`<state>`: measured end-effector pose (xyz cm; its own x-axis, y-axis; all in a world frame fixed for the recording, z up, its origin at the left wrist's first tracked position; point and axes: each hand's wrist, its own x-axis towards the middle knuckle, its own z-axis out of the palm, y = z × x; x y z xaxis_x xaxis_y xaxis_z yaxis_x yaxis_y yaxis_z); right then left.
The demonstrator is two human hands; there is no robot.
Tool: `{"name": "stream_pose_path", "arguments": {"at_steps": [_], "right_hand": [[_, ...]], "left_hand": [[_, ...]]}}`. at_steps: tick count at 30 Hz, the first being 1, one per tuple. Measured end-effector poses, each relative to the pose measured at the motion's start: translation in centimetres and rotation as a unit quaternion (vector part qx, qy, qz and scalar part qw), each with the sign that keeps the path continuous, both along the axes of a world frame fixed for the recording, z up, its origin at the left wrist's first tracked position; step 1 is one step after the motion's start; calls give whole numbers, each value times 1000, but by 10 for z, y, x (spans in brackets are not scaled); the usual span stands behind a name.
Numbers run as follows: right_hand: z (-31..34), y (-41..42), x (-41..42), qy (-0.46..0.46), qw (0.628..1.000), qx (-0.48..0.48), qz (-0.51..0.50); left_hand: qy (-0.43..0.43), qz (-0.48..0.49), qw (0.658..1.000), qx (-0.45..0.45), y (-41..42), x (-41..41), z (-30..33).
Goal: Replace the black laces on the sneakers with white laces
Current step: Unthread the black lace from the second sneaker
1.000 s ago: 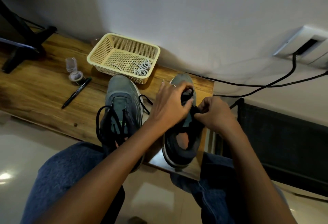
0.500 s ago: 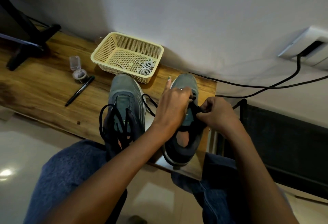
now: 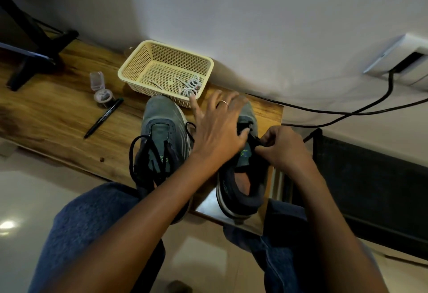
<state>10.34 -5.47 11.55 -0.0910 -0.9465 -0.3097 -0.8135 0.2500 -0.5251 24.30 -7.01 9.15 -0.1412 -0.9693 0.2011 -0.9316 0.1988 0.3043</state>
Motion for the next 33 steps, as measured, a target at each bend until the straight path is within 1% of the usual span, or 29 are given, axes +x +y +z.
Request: {"name": "stream_pose_path", "arguments": {"at_steps": [2,4,10,13,16,19,22,24,26,28,33], "right_hand": [[0,0,1,3,1000,-4,2],[1,1,1,7,1000,-13,2],[3,1,3,-6,1000,-4,-2],[2,1,0,-12,1000,-6,-16],[2,1,-3,-9,1000,-8,-25],[0,1,-3,0,1000,-12,-23],[0,1,-2,6,1000,-17,-17],[0,0,-1,6,1000,-14,-15],[0,0,-1,10,1000,-12,-11],[0,0,1,11,1000,-13,-10],[1,1,3,16,1000,-10,3]], "left_hand": [[-34,-43,998,9,3,-5,-3],[-52,-58,997,20,8,-11,-8],[-64,-28,997,-22,10,-16,-9],[-36,-17,999,-36,8,-14,-8],[10,40,996,-78,-2,1,-1],[25,74,994,-71,-11,16,0],[62,17,998,-8,-7,11,-1],[39,-40,998,19,-3,2,-4],[8,-70,997,23,0,-4,-7],[-11,-72,997,10,3,-8,-10],[-27,-33,999,-26,10,-15,-11]]}}
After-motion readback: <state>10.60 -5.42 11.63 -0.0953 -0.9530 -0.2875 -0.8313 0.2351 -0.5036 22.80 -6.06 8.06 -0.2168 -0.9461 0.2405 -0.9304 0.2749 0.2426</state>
